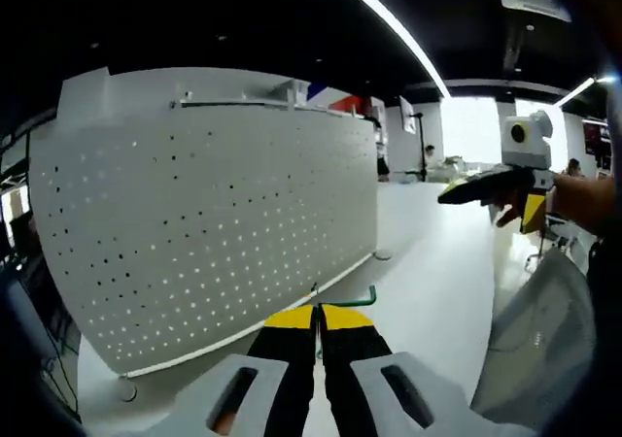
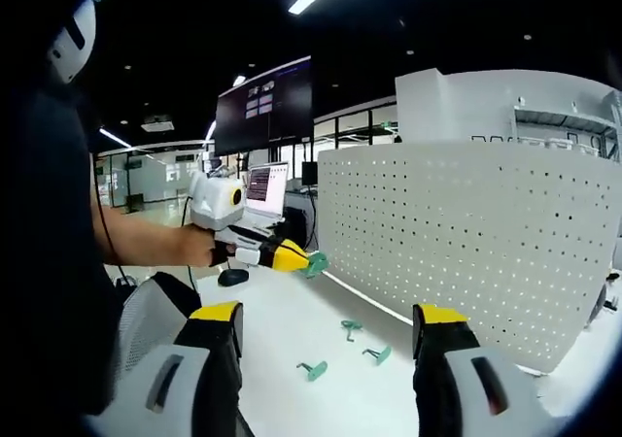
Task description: Insert the hook assembly into the mounting plate slot until the hook locks in place.
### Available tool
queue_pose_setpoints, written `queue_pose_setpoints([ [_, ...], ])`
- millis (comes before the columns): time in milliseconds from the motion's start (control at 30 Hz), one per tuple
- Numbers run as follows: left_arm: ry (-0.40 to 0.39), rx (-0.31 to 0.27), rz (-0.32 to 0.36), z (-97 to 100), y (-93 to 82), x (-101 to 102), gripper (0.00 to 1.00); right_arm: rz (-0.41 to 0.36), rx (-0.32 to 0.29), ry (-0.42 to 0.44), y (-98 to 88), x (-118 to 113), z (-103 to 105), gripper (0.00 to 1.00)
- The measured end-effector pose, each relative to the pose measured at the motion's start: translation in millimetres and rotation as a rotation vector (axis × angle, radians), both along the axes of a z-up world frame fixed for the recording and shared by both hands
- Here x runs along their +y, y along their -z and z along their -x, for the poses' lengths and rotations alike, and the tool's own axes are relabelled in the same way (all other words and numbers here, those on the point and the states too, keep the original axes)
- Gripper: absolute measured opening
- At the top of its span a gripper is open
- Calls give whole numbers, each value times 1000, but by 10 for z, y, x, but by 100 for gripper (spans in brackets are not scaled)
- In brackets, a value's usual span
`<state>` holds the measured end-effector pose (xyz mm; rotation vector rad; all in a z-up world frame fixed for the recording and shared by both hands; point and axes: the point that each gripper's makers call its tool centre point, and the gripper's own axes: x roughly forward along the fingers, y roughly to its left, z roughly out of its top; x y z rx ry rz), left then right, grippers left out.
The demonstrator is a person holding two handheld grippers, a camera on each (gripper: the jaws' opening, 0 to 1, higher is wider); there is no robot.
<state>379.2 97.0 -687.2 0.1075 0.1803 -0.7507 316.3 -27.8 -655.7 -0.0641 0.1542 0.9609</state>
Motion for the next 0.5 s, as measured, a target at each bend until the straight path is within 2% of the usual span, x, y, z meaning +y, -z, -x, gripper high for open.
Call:
queue_pose_setpoints([
  [267, 12, -39, 62, 143, -197, -147, 1, -60, -8, -2, -127, 124, 58, 49],
  [500, 18, -56, 96, 198, -265, -241, 1, -118, 56, 16, -159, 231, 49, 35],
])
